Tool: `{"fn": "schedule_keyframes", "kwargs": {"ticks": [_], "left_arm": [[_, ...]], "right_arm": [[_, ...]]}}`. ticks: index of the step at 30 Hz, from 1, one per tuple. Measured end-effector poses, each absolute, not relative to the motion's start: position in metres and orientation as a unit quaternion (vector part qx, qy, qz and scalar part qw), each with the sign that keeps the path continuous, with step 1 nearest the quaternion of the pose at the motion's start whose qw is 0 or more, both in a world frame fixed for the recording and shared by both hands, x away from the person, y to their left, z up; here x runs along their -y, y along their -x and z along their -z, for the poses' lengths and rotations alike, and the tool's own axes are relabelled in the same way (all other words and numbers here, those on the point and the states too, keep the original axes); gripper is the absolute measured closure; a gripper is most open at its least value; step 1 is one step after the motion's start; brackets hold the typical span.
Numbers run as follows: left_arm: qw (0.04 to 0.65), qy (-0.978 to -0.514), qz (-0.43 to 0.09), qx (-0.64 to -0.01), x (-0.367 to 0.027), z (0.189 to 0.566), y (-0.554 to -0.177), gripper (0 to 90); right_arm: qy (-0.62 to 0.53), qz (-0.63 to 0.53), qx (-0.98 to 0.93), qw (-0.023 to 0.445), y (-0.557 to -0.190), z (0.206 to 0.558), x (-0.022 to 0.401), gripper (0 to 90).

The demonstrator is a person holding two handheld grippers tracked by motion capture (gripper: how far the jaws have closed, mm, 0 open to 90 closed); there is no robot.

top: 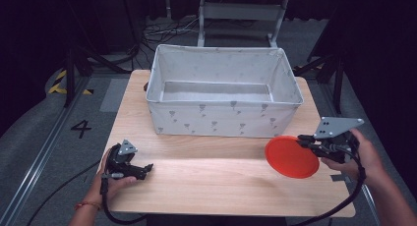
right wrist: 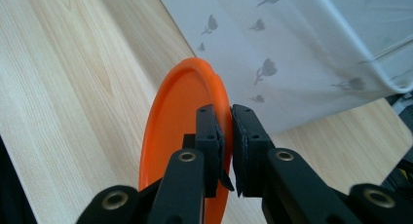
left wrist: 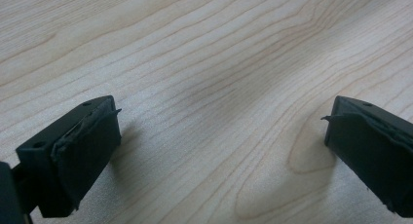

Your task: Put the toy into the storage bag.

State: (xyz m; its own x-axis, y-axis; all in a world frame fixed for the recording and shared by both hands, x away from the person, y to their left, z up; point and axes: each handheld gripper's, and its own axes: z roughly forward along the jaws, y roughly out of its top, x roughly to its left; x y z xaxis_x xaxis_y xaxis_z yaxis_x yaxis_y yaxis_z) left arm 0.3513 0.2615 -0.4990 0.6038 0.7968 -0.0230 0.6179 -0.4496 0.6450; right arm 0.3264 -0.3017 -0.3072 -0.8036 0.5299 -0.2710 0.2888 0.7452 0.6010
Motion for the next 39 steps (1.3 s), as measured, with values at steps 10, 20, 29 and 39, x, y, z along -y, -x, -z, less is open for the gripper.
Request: {"fn": "schedule_keyframes", "kwargs": {"ticks": [10, 20, 29, 39], "left_arm": [[0.313, -0.839, -0.143, -0.422, -0.262, 0.499, -0.351, 0.1], [0.312, -0.839, -0.143, -0.422, -0.262, 0.499, -0.351, 0.1], [0.312, -0.839, -0.144, -0.422, -0.262, 0.499, -0.351, 0.1], [0.312, -0.839, -0.144, -0.422, -0.262, 0.499, -0.351, 0.1]], "right_arm": [[-0.222, -0.286, -0.903, 0.230, -0.324, 0.274, 0.309, 82.4], [-0.210, -0.293, -0.900, 0.245, -0.328, 0.235, 0.306, 82.5], [-0.206, -0.301, -0.895, 0.255, -0.333, 0.205, 0.304, 82.5], [-0.202, -0.297, -0.893, 0.272, -0.351, 0.173, 0.295, 82.5]]}}
